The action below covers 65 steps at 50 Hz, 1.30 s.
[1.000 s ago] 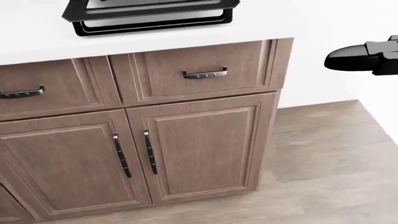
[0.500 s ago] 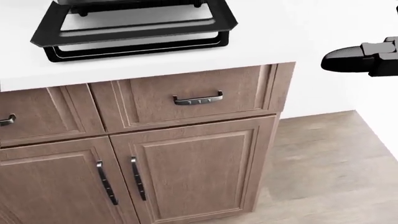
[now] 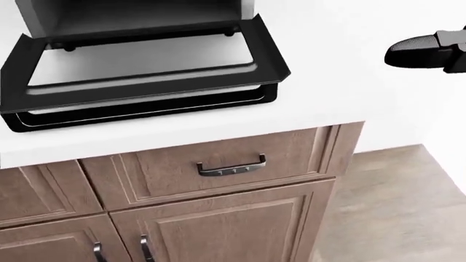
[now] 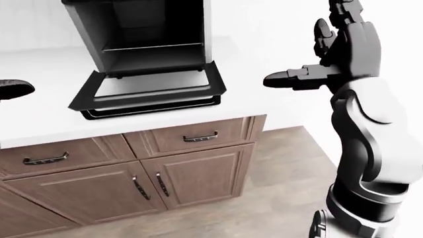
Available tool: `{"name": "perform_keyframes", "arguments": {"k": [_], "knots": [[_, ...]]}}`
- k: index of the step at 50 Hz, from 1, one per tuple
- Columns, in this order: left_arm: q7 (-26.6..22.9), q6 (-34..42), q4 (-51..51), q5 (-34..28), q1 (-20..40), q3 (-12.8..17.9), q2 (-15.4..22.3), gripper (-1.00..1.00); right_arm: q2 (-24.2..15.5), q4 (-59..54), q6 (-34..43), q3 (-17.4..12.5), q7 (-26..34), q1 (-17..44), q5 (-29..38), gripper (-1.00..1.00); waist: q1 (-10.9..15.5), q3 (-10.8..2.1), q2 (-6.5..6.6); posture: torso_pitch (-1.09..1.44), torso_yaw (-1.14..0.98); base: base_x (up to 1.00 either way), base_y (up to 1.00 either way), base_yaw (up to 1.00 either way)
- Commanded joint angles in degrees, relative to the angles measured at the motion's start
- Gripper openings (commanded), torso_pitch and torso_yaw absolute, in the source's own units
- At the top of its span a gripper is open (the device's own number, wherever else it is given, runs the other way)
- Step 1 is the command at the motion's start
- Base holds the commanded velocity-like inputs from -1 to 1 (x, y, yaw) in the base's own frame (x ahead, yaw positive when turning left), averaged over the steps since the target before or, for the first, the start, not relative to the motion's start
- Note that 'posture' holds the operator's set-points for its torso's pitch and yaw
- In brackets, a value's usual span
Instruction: Close the toaster oven door.
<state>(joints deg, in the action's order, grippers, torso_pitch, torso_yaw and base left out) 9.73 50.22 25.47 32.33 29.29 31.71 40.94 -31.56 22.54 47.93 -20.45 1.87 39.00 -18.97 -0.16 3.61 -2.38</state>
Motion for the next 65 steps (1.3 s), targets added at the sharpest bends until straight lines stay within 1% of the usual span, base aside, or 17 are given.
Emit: {"name": "perform_keyframes", "arguments": {"k": [1,7,9,10,11,13,15,19,21,23,26,35,39,42,49,57,65], "knots": [[0.45,-2.00,0.57,-0.13,1.68,2.05,2.08,1.00,-0.95,1.72,-1.58,0.03,-0.13,2.81,-0.30,1.00,0.28,-1.69,-0.04,0.00,0.00,0.35,0.05,0.00],[1.38,-1.72,0.07,1.22,2.10,2.64,3.17,1.00,-1.06,1.94,-0.79,-0.21,-0.53,3.40,-1.10,1.00,-0.58,-0.59,3.16,0.00,0.00,0.32,0.04,0.00],[1.73,-1.71,0.13,1.83,1.97,2.84,3.50,1.00,-1.21,2.21,-0.62,-0.21,-0.72,3.51,-1.40,1.00,-0.79,-2.41,5.54,0.00,0.00,0.05,0.00,0.00],[1.80,-1.91,0.07,1.92,1.86,2.81,3.72,1.00,-1.30,2.17,-0.67,-0.21,-0.80,3.57,-1.51,1.00,-0.47,-1.96,6.90,0.00,0.00,0.00,0.00,0.00],[1.91,-1.97,-0.11,2.10,1.97,2.79,4.02,1.00,-1.35,2.26,-0.57,-0.37,-0.96,3.83,-1.87,1.00,-0.98,-1.58,5.59,0.00,0.00,0.00,0.00,0.00],[2.05,-2.15,-0.49,2.37,2.05,2.79,4.46,1.00,-1.54,1.98,-0.94,-0.31,-1.13,4.11,-2.21,1.00,-0.75,-0.78,6.80,0.00,0.00,0.00,0.00,0.00],[2.15,-2.43,-0.77,2.53,1.93,2.82,4.75,1.00,-1.71,1.77,-1.08,-0.25,-1.42,4.53,-2.54,1.00,-0.55,-0.23,6.46,0.00,0.00,0.00,0.00,0.00],[2.42,-2.55,-0.78,2.77,1.71,3.01,5.10,1.00,-2.05,1.76,-1.04,-0.20,-1.78,4.85,-3.01,1.00,-0.40,0.78,3.84,0.00,0.00,0.00,0.00,0.00],[2.20,-2.72,-1.02,2.81,1.52,3.45,5.65,1.00,-2.29,1.85,-0.52,-0.43,-2.15,5.20,-3.56,1.00,0.00,0.33,1.33,0.00,0.00,0.00,0.00,0.00],[2.13,-2.93,-1.35,2.83,1.48,3.69,6.11,1.00,-2.60,1.87,-0.26,-0.44,-2.42,5.57,-4.00,1.00,0.38,-0.20,2.59,0.00,0.00,0.00,0.00,0.00],[1.84,-3.24,-1.94,2.98,1.24,4.32,6.97,1.00,-3.12,1.52,-0.59,-0.14,-2.58,5.92,-4.04,1.00,0.03,-1.35,3.21,0.00,0.00,0.00,0.00,0.00],[1.86,-3.56,-2.66,3.71,1.00,5.07,8.58,1.00,-4.19,0.33,-1.01,-0.40,-3.14,6.80,-4.66,1.00,-0.36,-1.35,4.40,0.00,0.00,0.00,0.00,0.00],[1.90,-3.98,-3.15,3.90,0.82,5.26,9.14,1.00,-3.85,-1.22,0.82,-0.35,-4.03,8.88,-5.64,1.00,-0.59,-1.11,4.60,0.00,0.00,0.00,0.00,0.00],[1.79,-4.18,-3.18,3.86,0.69,5.10,9.28,1.00,-4.48,-4.53,-2.22,2.25,-6.34,10.02,-0.61,1.00,-0.78,-0.90,4.69,0.00,0.00,0.00,0.00,0.00],[1.40,-4.40,-3.50,3.55,0.72,4.94,9.46,1.00,-3.03,-6.21,-7.02,2.88,-4.49,9.22,5.19,1.00,-0.67,-0.66,4.64,0.00,0.00,0.00,0.00,0.00],[1.19,-4.36,-3.46,3.09,0.93,4.61,9.32,1.00,-2.42,-4.93,-3.35,0.95,-3.66,9.28,2.29,1.00,-0.23,-0.69,4.45,0.00,0.00,0.00,0.00,0.00],[1.03,-3.99,-3.19,2.90,1.14,4.66,9.27,1.00,-3.55,-2.60,-4.42,1.30,-0.16,7.88,1.88,1.00,0.01,-0.78,4.28,0.00,0.00,0.00,0.00,0.00]]}}
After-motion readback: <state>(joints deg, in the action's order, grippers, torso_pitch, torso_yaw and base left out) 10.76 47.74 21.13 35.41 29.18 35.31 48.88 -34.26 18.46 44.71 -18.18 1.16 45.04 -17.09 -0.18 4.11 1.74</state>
